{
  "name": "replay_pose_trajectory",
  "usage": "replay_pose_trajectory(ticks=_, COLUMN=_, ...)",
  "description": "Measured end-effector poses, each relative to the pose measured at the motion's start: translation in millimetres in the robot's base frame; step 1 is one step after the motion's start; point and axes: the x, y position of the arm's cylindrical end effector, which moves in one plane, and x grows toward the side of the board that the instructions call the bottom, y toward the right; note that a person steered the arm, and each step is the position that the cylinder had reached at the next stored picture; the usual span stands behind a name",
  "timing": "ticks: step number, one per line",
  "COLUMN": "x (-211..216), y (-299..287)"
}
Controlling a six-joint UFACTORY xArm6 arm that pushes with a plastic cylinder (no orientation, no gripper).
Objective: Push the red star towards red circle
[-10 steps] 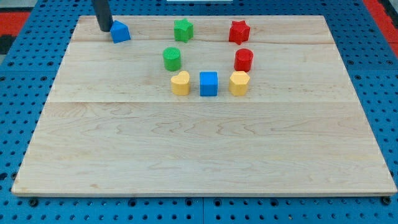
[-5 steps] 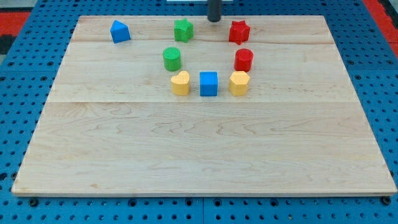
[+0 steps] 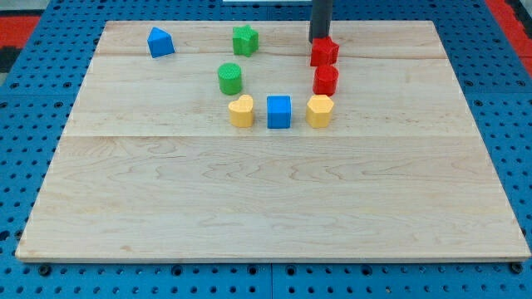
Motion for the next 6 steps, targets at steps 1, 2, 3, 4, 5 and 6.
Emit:
replay_pose_trajectory(ticks=1, x=6, y=2)
replay_pose_trajectory(ticks=2, x=-39, y=0)
replay_pose_trajectory(ticks=3, x=-51, y=-4)
replay_pose_trajectory(ticks=4, x=-51, y=-31)
replay_pose_trajectory(ticks=5, x=-45, y=-63)
replay_pose_trajectory(ticks=6, x=-51, y=-86)
